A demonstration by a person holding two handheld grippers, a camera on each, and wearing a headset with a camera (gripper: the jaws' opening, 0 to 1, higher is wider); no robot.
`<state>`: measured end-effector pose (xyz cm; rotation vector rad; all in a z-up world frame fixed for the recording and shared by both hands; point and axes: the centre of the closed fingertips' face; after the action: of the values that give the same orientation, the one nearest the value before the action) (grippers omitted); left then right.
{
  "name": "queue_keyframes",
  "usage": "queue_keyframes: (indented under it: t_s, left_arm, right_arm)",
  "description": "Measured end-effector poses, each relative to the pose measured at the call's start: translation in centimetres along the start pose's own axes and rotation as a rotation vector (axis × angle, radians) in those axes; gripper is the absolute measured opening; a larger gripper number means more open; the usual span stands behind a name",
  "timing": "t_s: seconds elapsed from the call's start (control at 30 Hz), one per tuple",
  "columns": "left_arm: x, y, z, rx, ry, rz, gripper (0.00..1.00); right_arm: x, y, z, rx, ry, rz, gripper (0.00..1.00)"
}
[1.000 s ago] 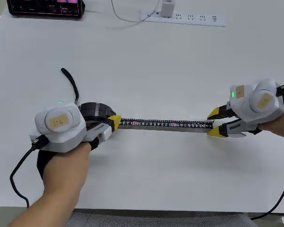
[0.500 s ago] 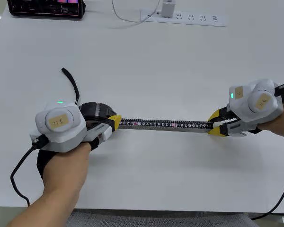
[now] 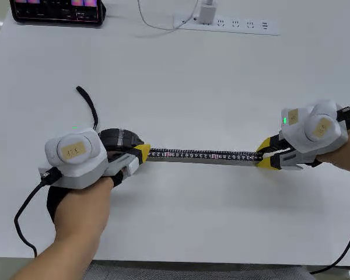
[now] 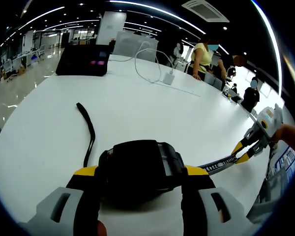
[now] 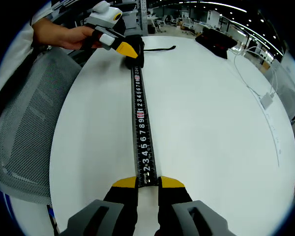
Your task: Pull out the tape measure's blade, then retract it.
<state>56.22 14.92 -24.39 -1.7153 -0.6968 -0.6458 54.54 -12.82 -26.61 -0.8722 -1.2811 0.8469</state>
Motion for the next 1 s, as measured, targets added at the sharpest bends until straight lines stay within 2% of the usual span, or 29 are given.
queue_keyframes:
  t_s: [0.37, 0.73, 1.0]
  left_arm:
    - [-0.2, 0.0, 0.1, 0.006, 0.021, 0.02, 0.61]
    - [-0.2, 0.0, 0.0, 0.001, 0.018, 0.024, 0.61]
    - [-0.2, 0.1, 0.0, -0.006, 0.01, 0.026, 0.61]
  right_arm:
    - [0.0, 0.0, -0.1, 0.006, 0.007, -0.008, 0.11]
    - [0.0, -0.1, 0.0, 0.005, 0.004, -0.003, 0.11]
    - [1.2, 0.3, -0.1, 0.002, -0.013, -0.016, 0.1]
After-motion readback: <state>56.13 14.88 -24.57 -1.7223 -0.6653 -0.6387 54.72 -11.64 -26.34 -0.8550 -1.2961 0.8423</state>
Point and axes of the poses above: the centre of the closed fingertips' face, and the gripper's own axes: y roughly forward along the fingers, z roughly to its left, x roughly out of its top, and after that the axes turned 2 degrees about x, right-handed
